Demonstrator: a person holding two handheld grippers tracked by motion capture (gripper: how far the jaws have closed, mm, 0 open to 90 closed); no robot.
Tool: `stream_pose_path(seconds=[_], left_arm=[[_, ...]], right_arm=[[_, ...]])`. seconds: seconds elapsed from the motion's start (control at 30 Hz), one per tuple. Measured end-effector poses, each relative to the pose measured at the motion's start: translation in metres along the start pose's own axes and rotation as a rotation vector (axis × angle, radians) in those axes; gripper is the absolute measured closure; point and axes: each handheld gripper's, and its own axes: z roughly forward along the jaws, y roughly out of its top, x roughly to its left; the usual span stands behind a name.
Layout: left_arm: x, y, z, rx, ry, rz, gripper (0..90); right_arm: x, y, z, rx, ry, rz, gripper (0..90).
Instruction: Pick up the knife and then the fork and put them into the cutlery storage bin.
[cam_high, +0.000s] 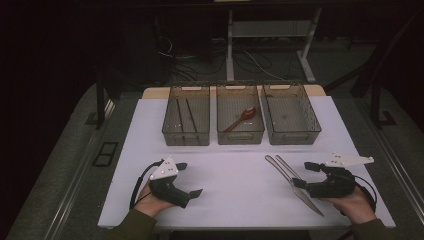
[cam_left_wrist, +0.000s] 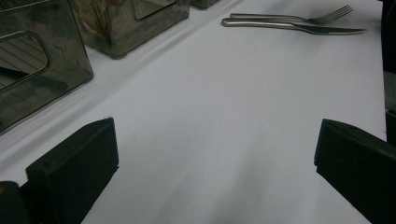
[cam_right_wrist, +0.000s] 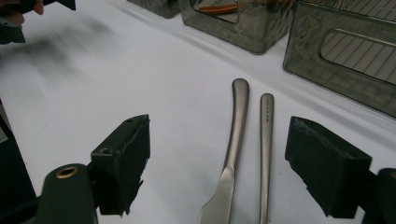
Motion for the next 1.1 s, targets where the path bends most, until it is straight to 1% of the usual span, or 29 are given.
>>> stream_pose_path(seconds=[0.1, 0.2, 0.3, 0.47, 0.6, 0.73, 0.8, 0.9, 1.0, 1.1], left_arm=[[0.000, 0.000, 0.001, 0.003, -0.004, -0.001, 0.0], [-0.001, 0.001, 0.001, 0.003, -0.007, 0.002, 0.0], [-0.001, 0.000, 0.000, 0.002, -0.008, 0.002, 0.0], [-0.001, 0.000, 0.001, 0.004, -0.006, 0.003, 0.0], [-0.001, 0.000, 0.003, 0.015, -0.011, 0.006, 0.0], [-0.001, -0.001, 0.003, 0.013, -0.011, 0.004, 0.0], [-0.001, -0.001, 0.002, 0.012, -0.011, 0.002, 0.0], [-0.001, 0.000, 0.003, 0.013, -0.011, 0.003, 0.0], [-0.002, 0.000, 0.003, 0.017, -0.011, 0.005, 0.0], [-0.002, 0.000, 0.003, 0.019, -0.012, 0.009, 0.0]], right_arm=[[-0.001, 0.003, -0.003, 0.016, -0.010, 0.004, 23.1], [-0.006, 0.004, -0.007, 0.027, -0.021, 0.026, 23.8], [-0.011, 0.005, -0.010, 0.038, -0.030, 0.033, 24.6], [-0.019, 0.002, -0.016, 0.037, -0.044, 0.053, 25.0], [-0.024, -0.003, -0.019, 0.045, -0.063, 0.059, 25.0], [-0.030, -0.009, -0.024, 0.046, -0.078, 0.069, 25.0], [-0.031, -0.013, -0.027, 0.051, -0.083, 0.087, 25.0], [-0.032, -0.019, -0.032, 0.054, -0.089, 0.099, 25.1], [-0.034, -0.028, -0.036, 0.063, -0.099, 0.096, 25.2], [-0.035, -0.034, -0.038, 0.072, -0.102, 0.110, 25.3]])
